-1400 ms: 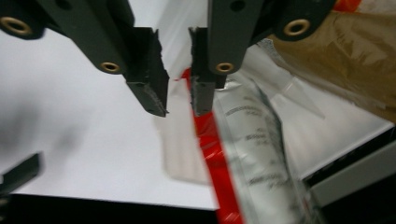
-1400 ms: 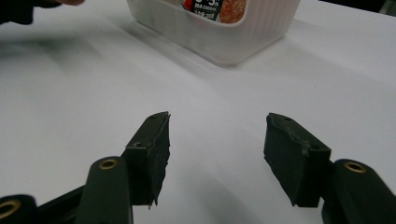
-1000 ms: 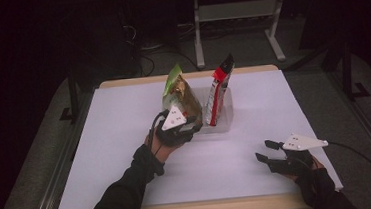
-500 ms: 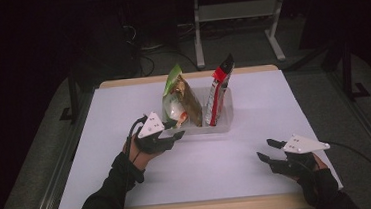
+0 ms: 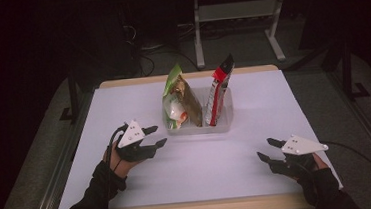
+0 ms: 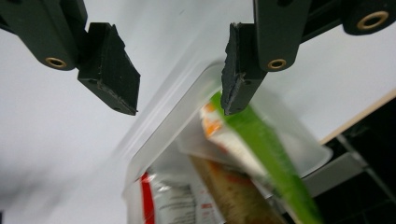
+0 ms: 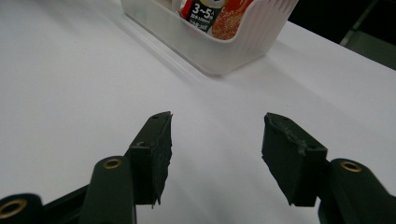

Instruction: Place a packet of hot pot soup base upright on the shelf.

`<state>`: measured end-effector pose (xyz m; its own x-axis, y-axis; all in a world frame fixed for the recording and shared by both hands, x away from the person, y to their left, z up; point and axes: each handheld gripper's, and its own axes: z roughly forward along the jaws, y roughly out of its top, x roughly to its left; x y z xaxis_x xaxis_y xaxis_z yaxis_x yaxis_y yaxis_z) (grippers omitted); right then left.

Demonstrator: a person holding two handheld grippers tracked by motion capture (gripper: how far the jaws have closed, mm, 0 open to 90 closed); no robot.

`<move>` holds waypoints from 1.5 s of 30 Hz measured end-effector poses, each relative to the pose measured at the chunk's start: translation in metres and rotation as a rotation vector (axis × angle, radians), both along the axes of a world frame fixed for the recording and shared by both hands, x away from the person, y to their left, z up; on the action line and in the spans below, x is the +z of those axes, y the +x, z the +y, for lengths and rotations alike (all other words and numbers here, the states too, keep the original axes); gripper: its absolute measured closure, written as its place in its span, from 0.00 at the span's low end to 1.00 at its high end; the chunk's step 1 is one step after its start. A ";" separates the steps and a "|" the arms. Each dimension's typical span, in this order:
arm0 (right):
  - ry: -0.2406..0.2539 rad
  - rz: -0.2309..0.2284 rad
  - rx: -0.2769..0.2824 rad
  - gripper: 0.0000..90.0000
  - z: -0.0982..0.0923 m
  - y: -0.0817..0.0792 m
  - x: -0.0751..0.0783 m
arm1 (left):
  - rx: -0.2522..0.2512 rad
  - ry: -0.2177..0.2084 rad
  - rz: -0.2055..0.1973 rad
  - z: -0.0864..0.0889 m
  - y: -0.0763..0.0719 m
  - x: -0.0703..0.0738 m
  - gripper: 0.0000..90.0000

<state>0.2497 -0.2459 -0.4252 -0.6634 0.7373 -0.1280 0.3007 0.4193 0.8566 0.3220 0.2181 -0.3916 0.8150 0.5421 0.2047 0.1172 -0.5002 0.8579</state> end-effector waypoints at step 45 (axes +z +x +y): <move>-0.069 -0.050 -0.102 0.22 -0.030 -0.016 -0.011 | 0.266 -0.071 0.080 0.122 -0.045 -0.038 0.19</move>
